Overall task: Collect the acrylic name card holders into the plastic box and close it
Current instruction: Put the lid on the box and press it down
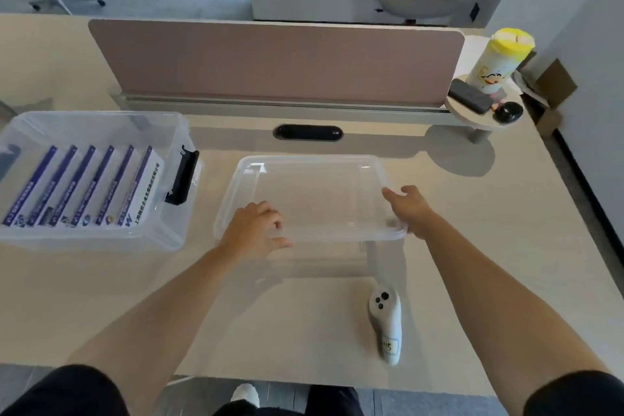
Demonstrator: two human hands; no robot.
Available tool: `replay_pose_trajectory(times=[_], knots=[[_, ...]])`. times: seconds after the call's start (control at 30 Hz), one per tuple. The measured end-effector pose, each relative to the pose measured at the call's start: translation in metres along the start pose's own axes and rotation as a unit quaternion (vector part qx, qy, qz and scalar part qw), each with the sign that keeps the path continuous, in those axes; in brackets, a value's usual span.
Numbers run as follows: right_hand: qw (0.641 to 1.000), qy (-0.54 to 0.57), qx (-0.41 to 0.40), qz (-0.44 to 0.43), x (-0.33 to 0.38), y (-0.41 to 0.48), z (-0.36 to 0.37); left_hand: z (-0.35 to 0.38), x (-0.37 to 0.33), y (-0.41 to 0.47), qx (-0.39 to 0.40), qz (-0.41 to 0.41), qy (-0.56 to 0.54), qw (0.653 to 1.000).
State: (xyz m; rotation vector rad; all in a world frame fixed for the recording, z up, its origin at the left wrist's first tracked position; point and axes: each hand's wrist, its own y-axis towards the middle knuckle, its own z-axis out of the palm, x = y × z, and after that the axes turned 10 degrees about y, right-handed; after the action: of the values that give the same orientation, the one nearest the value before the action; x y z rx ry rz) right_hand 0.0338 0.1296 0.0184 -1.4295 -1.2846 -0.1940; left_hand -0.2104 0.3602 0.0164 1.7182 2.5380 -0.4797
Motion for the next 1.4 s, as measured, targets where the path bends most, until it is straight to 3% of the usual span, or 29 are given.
replay_pose_trajectory(times=[0.13, 0.2, 0.33, 0.43, 0.53, 0.67, 0.9, 1.03, 1.4], knots=[[0.997, -0.067, 0.015, -0.037, -0.006, 0.039, -0.001, 0.013, -0.003, 0.006, 0.031, -0.078, -0.037, 0.996], [0.992, -0.118, 0.014, -0.041, -0.015, 0.053, -0.005, 0.016, 0.000, 0.012, 0.041, -0.163, -0.047, 0.985], [0.985, -0.166, 0.020, -0.035, -0.030, 0.061, -0.011, 0.035, 0.024, 0.032, 0.066, -0.351, -0.182, 0.916], [0.978, -0.207, 0.011, -0.009, -0.038, 0.066, -0.015, 0.051, 0.030, 0.044, 0.024, -0.409, -0.285, 0.867], [0.982, -0.186, -0.001, 0.030, -0.040, 0.075, -0.019, 0.051, 0.022, 0.049, 0.000, -0.417, -0.316, 0.852], [0.995, -0.088, -0.036, 0.034, -0.034, 0.075, -0.012, 0.045, 0.023, 0.047, -0.041, -0.389, -0.279, 0.877], [0.992, 0.027, -0.041, -0.119, 0.009, 0.040, -0.009, -0.021, 0.037, 0.050, -0.145, -0.308, -0.311, 0.887], [0.975, 0.081, -0.040, -0.205, 0.042, -0.007, 0.003, -0.064, 0.057, 0.033, -0.229, -0.240, -0.351, 0.876], [0.950, 0.041, -0.048, -0.307, 0.104, -0.181, 0.131, -0.134, 0.196, -0.109, -0.307, -0.179, -0.332, 0.874]])
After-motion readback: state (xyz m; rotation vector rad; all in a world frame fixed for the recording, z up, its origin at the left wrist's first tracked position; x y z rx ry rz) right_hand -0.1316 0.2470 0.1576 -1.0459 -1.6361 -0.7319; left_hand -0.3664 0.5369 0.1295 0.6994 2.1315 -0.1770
